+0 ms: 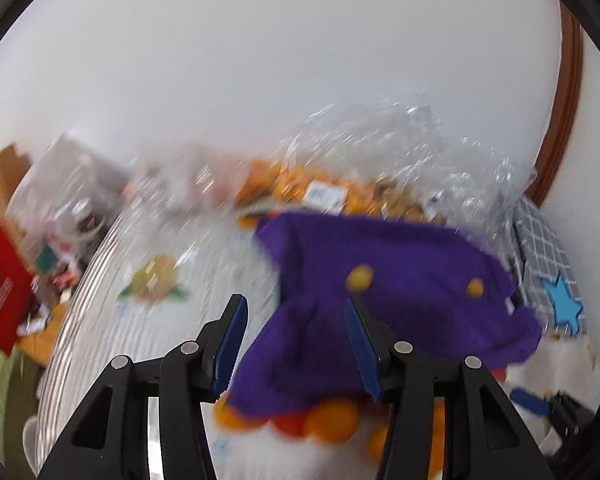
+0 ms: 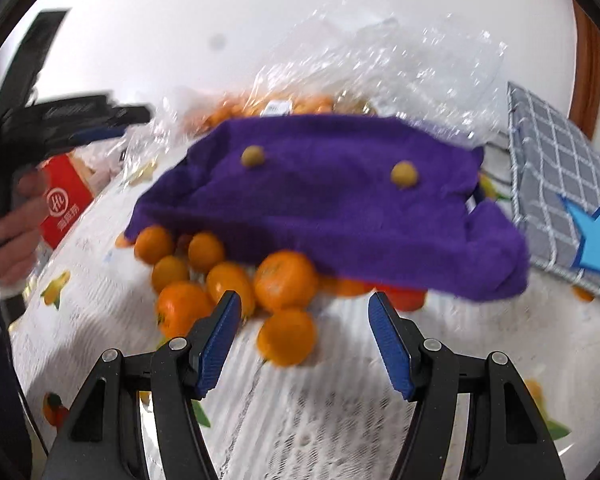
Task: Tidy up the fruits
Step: 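Grasp an orange with the left gripper while the right gripper grasps an orange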
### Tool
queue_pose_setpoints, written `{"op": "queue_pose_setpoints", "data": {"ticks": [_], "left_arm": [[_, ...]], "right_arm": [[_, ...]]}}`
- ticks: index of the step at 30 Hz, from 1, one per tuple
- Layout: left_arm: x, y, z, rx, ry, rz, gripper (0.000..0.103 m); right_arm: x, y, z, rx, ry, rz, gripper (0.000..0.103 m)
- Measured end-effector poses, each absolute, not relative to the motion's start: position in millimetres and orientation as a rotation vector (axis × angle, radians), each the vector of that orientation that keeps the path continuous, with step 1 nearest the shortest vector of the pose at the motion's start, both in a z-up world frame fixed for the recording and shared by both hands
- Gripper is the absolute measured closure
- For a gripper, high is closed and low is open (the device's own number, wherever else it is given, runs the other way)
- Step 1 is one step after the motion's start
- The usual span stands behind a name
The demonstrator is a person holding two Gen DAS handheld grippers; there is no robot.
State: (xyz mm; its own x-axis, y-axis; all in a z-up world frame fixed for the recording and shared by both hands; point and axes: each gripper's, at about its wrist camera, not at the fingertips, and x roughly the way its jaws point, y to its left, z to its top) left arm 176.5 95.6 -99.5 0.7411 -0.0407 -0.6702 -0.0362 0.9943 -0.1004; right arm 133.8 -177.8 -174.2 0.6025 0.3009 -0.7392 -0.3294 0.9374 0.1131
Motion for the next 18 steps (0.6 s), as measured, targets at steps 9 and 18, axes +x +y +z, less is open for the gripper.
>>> {"op": "queue_pose_setpoints", "data": {"ticks": [9, 18], "left_arm": [[129, 111, -148, -0.246, 0.824, -0.058, 0.055], [139, 84, -171, -0.251, 0.796, -0.123, 0.050]], "right_arm": [[125, -159, -197, -0.107, 0.895, 0.362, 0.068], [104, -196, -192, -0.049, 0.841, 0.327, 0.068]]}}
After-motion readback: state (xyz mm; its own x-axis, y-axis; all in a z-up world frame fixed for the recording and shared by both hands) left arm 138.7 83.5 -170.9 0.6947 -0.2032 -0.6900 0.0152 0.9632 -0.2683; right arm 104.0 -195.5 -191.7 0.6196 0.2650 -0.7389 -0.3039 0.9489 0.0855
